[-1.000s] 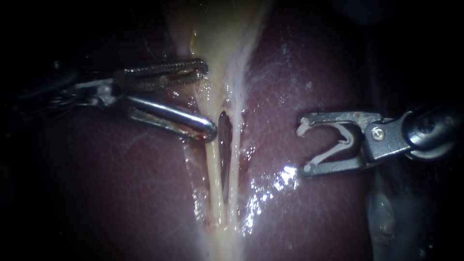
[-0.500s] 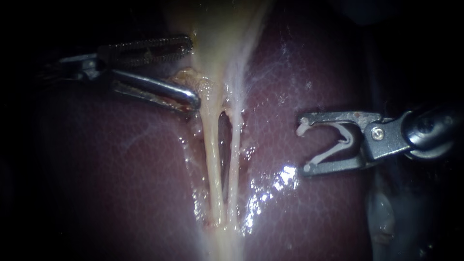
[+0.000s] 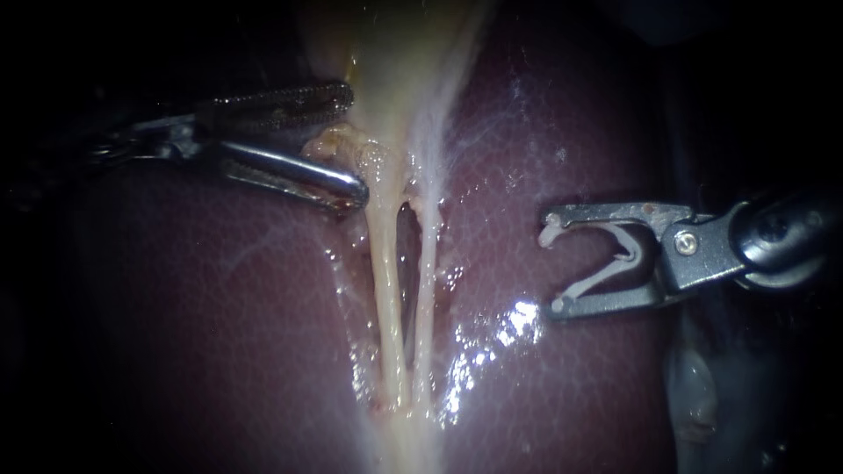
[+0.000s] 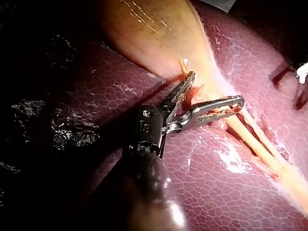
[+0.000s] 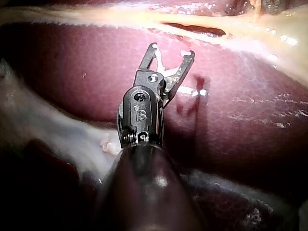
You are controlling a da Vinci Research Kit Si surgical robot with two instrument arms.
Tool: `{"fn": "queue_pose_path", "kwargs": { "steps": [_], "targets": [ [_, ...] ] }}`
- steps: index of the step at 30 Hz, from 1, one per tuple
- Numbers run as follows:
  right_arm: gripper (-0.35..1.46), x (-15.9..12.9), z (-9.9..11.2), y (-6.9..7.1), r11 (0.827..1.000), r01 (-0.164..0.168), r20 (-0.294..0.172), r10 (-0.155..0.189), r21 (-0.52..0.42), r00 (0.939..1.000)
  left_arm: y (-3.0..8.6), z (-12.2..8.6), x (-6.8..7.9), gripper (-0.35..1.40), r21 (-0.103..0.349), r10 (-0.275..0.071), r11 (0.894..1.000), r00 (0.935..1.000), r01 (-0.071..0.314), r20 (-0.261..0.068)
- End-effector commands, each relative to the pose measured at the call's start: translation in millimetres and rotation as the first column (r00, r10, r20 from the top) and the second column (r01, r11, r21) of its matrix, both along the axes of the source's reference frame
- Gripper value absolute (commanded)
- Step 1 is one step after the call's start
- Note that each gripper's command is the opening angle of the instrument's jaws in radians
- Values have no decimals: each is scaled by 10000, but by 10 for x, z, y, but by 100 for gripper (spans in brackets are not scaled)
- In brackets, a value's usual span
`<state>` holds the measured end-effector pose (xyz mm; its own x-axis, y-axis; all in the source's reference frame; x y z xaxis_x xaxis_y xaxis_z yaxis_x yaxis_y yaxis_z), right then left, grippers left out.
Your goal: Grabbing gallbladder
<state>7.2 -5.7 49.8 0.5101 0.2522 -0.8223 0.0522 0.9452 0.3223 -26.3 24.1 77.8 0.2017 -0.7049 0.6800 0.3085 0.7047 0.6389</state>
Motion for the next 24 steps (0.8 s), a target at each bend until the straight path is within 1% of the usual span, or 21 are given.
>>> {"fn": "queue_pose_path", "kwargs": {
  "steps": [1,4,7,9,14,17,20,21,22,23,24],
  "targets": [
    [50,0,0,0,10000,-2,-2,2,1,10000,0,3,0,81,94,18,10000,10000,-18,-21],
    [50,0,0,0,10000,-1,-2,1,0,10000,-2,9,1,78,136,56,9999,9999,-55,-90],
    [50,0,0,0,10000,-1,-3,1,0,10000,-2,11,2,73,265,93,9996,9999,-90,-128],
    [50,0,0,0,10000,0,-3,0,0,10000,-2,11,4,64,435,52,9990,9999,-46,-133],
    [50,0,0,0,10000,1,-4,-1,0,10000,-1,11,11,47,694,84,9976,9997,-69,-209],
    [50,0,0,0,10000,0,-4,0,0,10000,1,12,15,31,739,192,9971,9995,-171,-270],
    [50,0,0,0,10000,0,-3,0,0,10000,2,14,18,4,796,343,9964,9982,-303,-486],
    [50,0,0,0,10000,0,-3,0,0,10000,2,14,19,-6,819,400,9960,9977,-354,-551],
    [50,0,0,0,10000,0,-3,0,0,10000,2,14,20,-23,833,437,9958,9970,-383,-635],
    [50,0,0,0,10000,0,-3,0,0,10000,2,14,20,-35,848,476,9955,9966,-417,-679],
    [50,0,0,0,10000,0,-3,0,0,10000,2,13,21,-35,855,492,9954,9960,-428,-742]
  ]
}}
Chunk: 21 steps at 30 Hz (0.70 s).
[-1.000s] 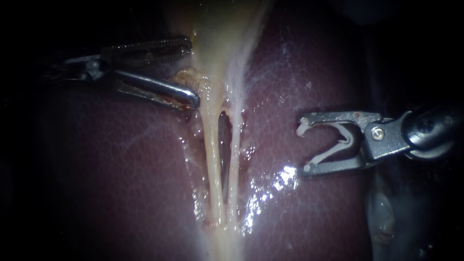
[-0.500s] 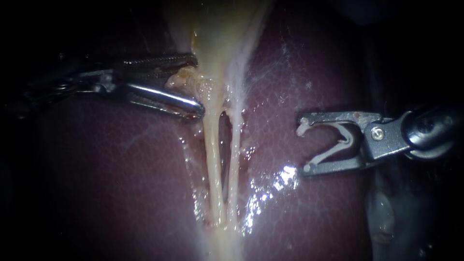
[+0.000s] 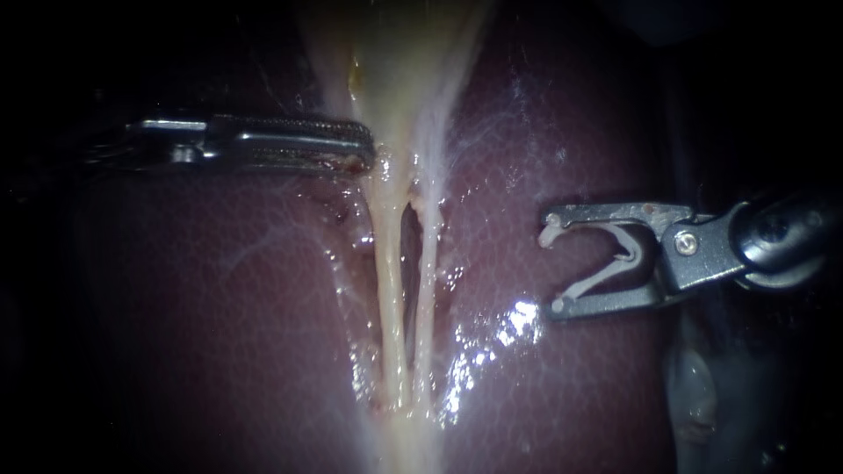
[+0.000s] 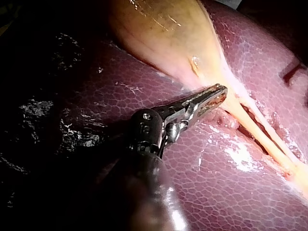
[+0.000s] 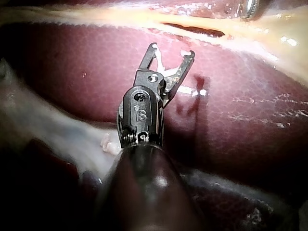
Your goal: Grabbing gallbladder
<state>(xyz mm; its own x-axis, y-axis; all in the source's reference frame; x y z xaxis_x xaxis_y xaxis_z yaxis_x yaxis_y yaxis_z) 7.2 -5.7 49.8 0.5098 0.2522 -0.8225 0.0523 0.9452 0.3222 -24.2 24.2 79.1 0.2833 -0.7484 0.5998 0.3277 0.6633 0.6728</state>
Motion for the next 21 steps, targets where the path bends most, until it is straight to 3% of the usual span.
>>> {"fn": "queue_pose_path", "kwargs": {
  "steps": [1,7,13,21],
  "targets": [
    [50,0,0,0,10000,0,1,0,0,10000,0,0,0,-35,5,50,10000,10000,-50,-45],
    [50,0,0,0,10000,-1,1,1,0,10000,0,0,1,-35,23,116,9999,9992,-115,-375],
    [50,0,0,0,10000,-2,2,2,0,10000,0,-2,4,-35,36,123,9999,9992,-121,-369],
    [51,0,0,0,10000,-2,2,2,0,10000,10,-15,13,-35,127,119,9999,9992,-114,-394]
  ]
}}
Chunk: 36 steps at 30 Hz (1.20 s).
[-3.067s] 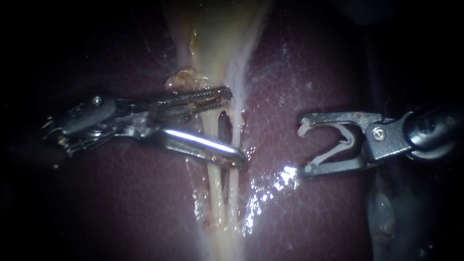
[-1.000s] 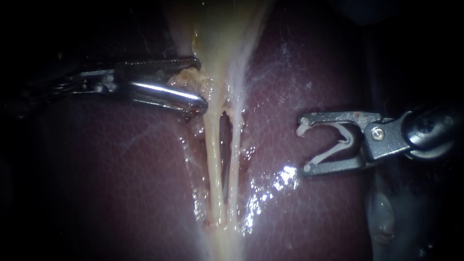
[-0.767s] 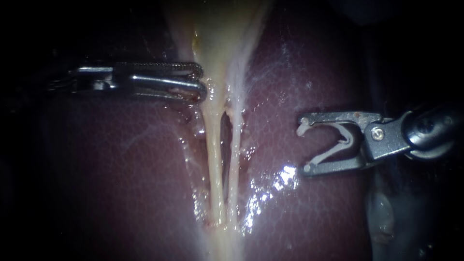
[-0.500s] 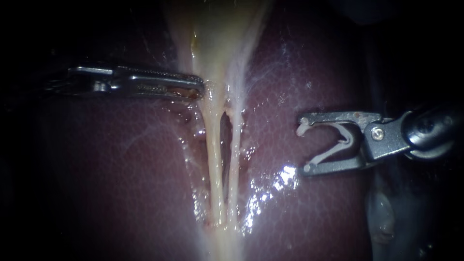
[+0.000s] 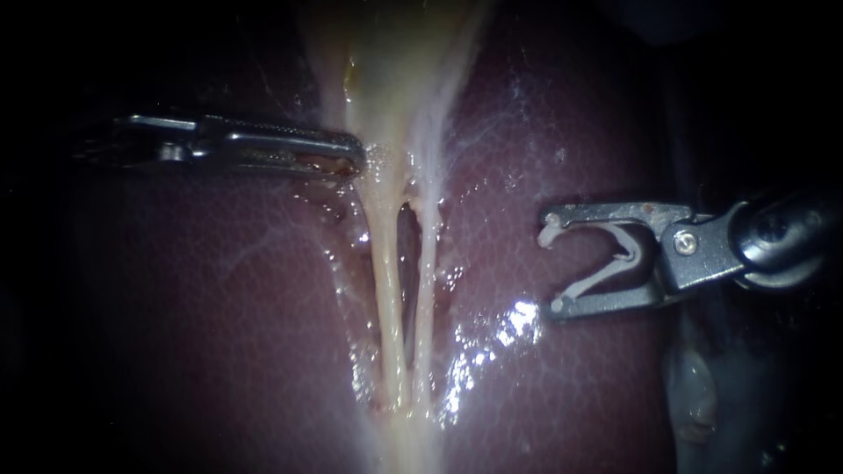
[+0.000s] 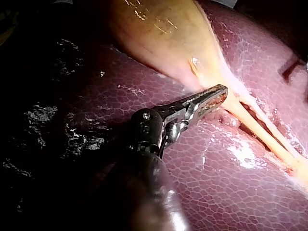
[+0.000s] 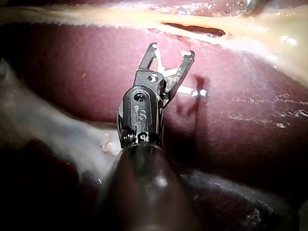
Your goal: Grabbing gallbladder
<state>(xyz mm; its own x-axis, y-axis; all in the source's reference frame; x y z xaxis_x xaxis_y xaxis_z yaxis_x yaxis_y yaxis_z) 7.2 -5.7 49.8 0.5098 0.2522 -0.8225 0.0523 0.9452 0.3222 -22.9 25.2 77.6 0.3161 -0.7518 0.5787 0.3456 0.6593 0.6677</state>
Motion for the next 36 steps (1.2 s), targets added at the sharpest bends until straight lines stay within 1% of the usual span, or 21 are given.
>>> {"fn": "queue_pose_path", "kwargs": {
  "steps": [1,7,9,15,18,21,23,36],
  "targets": [
    [51,0,0,0,10000,-2,2,2,0,10000,3,-3,2,-35,25,-10,10000,10000,10,6],
    [51,0,0,0,10000,-2,1,2,0,10000,20,-26,18,-35,174,-209,9996,9997,211,-125],
    [51,0,0,0,10000,-2,2,2,0,10000,26,-35,25,-35,132,-192,9997,9997,194,-149],
    [50,0,0,0,10000,-3,2,3,0,10000,43,-58,46,-35,-63,-449,9990,9990,448,-28],
    [50,0,0,0,10000,-2,2,2,0,10000,49,-65,55,-35,-122,-527,9985,9986,527,9],
    [50,0,0,0,10000,-2,2,2,0,10000,52,-69,61,-35,-147,-563,9983,9984,563,-13],
    [50,0,0,0,10000,-2,2,2,0,10000,52,-69,63,-35,-143,-580,9982,9983,579,-29],
    [50,0,0,0,10000,-3,2,3,0,10000,51,-69,63,-35,-149,-611,9980,9981,610,-58]
  ]
}}
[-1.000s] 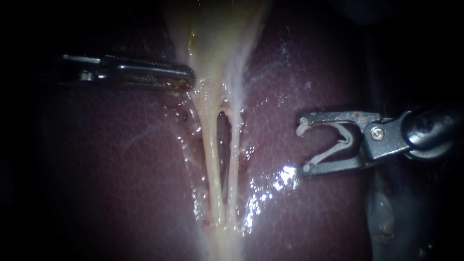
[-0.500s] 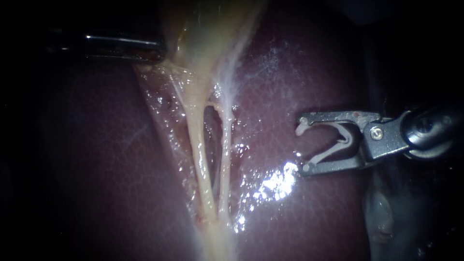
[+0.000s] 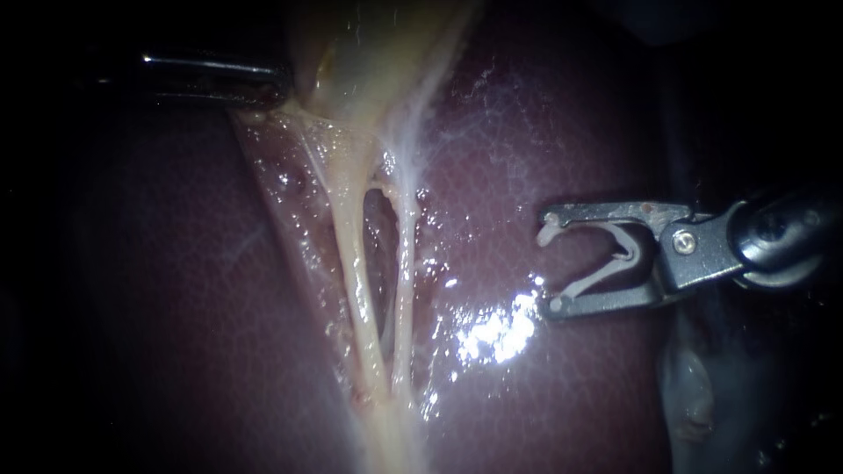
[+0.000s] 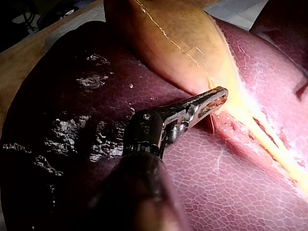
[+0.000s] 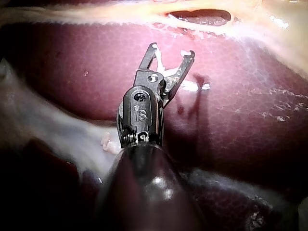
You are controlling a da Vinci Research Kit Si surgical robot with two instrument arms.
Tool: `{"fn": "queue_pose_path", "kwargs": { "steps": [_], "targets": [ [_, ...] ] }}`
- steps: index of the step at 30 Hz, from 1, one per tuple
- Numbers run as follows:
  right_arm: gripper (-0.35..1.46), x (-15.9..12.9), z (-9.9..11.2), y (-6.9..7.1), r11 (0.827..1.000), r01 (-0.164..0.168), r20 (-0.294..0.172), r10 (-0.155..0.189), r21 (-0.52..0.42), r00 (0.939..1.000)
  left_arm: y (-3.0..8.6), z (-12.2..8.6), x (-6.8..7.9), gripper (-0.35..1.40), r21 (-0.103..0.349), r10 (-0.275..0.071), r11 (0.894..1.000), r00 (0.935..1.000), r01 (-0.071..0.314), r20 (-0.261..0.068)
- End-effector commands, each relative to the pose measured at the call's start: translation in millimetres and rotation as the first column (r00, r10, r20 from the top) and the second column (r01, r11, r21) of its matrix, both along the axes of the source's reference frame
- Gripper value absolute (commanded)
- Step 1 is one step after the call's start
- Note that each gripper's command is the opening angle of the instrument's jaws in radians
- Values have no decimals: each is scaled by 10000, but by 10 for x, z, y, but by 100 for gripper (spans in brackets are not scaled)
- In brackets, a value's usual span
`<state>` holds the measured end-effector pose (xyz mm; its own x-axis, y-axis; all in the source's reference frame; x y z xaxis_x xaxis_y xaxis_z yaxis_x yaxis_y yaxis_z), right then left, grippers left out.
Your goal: Grabbing gallbladder
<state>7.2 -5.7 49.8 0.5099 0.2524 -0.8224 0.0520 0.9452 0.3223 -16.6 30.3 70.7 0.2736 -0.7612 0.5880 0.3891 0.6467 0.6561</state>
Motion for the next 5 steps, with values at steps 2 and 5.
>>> {"fn": "queue_pose_path", "kwargs": {
  "steps": [2,5],
  "targets": [
    [50,0,0,0,10000,-1,0,1,0,10000,0,0,0,-35,-1,-9,10000,10000,9,-7],
    [50,1,0,0,10000,-2,1,2,0,10000,0,0,0,-35,-2,-14,10000,10000,14,-11]
  ]
}}
